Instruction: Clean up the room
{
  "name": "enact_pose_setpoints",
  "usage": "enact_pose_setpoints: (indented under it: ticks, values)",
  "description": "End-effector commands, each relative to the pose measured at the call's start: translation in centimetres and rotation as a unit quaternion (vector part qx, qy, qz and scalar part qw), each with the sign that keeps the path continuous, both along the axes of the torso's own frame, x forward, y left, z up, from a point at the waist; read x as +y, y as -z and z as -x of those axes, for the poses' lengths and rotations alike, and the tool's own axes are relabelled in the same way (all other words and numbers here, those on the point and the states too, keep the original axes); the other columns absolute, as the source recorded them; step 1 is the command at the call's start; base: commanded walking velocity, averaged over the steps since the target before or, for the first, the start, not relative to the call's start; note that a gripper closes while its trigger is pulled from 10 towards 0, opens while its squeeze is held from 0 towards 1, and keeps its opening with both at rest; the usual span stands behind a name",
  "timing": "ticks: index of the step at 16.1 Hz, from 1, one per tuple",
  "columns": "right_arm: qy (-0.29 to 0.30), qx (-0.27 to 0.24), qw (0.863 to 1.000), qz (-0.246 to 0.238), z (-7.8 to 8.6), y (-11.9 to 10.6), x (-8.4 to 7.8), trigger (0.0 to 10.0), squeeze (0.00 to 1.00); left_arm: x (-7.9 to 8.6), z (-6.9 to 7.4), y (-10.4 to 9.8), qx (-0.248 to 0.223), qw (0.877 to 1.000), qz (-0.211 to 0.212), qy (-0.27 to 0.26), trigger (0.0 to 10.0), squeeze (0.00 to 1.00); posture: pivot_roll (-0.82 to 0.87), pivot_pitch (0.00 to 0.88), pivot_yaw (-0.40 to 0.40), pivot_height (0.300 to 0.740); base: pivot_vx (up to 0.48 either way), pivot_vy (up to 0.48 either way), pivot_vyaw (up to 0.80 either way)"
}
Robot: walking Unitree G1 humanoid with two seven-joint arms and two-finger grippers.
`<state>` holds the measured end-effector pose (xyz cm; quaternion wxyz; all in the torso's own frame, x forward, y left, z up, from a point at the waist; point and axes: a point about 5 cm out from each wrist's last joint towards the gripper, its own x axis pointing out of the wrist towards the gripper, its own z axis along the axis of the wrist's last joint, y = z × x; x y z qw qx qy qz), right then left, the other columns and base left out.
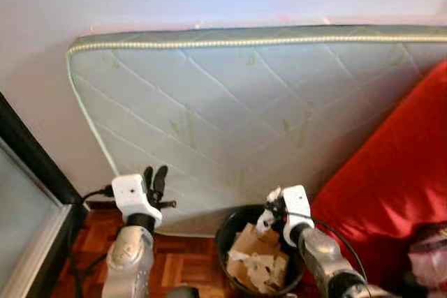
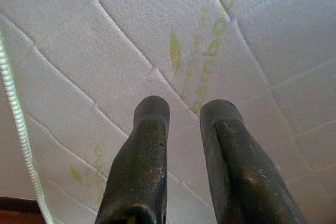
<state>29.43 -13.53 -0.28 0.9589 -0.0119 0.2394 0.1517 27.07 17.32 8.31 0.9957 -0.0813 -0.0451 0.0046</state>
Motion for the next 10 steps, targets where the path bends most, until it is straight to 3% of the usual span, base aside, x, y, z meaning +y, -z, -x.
enact_pose_setpoints:
  ticks: [1, 4, 10]
  values:
    - [0.015, -0.005, 1.000, -0.012, -1.0, -0.8, 0.4, 10.0, 0.00, -0.1, -0.3, -0.6, -0.008, 1.000, -0.012, 0.003, 10.0, 0.00, 0.07, 0.000, -0.015, 0.657, 0.000, 0.000, 0.00]
    - [0.048, -0.014, 0.998, -0.040, -2.3, -2.0, 0.6, 10.0, 0.00, 0.0, -0.1, -1.7, -0.024, 0.999, -0.022, -0.007, 10.0, 0.00, 0.13, 0.073, -0.057, 0.657, 0.000, 0.000, 0.00]
    - [0.051, -0.006, 0.999, -0.016, -3.2, -2.9, 0.9, 10.0, 0.00, -0.5, 0.6, -3.1, -0.039, 0.999, -0.018, -0.020, 10.0, 0.00, 0.17, 0.168, -0.076, 0.657, 0.000, 0.000, 0.00]
